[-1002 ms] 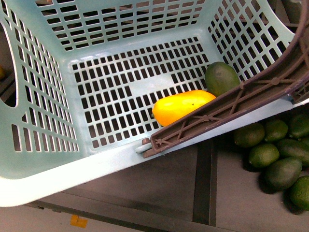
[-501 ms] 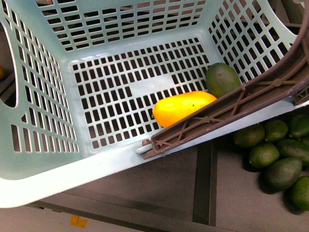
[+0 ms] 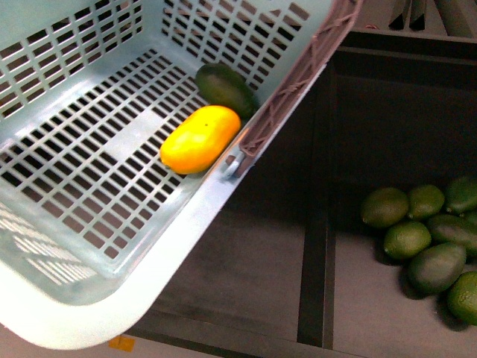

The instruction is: Pick mango and avocado into basket

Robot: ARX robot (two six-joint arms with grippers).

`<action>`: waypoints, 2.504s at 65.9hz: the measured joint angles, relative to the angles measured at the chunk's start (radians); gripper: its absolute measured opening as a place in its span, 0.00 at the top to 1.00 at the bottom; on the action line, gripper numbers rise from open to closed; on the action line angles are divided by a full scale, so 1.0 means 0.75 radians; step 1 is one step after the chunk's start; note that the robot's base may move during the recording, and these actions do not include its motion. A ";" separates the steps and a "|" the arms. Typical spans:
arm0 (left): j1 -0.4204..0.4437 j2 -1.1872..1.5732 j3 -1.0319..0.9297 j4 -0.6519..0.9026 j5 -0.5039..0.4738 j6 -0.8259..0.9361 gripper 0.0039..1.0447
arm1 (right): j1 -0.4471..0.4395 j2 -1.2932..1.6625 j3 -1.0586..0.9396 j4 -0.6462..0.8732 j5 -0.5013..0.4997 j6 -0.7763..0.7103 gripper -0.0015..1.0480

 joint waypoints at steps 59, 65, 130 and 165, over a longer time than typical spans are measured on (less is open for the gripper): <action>0.266 0.783 0.432 0.134 0.299 -0.348 0.87 | 0.000 0.000 0.000 0.000 -0.001 0.000 0.08; 0.266 0.800 0.429 0.135 0.300 -0.364 0.87 | 0.000 0.000 0.000 0.000 -0.001 0.000 0.08; 0.226 0.151 -0.267 0.251 -0.008 -0.301 0.08 | 0.000 -0.001 0.000 0.000 -0.001 0.000 0.08; 0.494 -0.259 -1.234 1.755 0.297 1.692 0.92 | 0.000 -0.001 0.000 0.000 0.000 0.000 0.08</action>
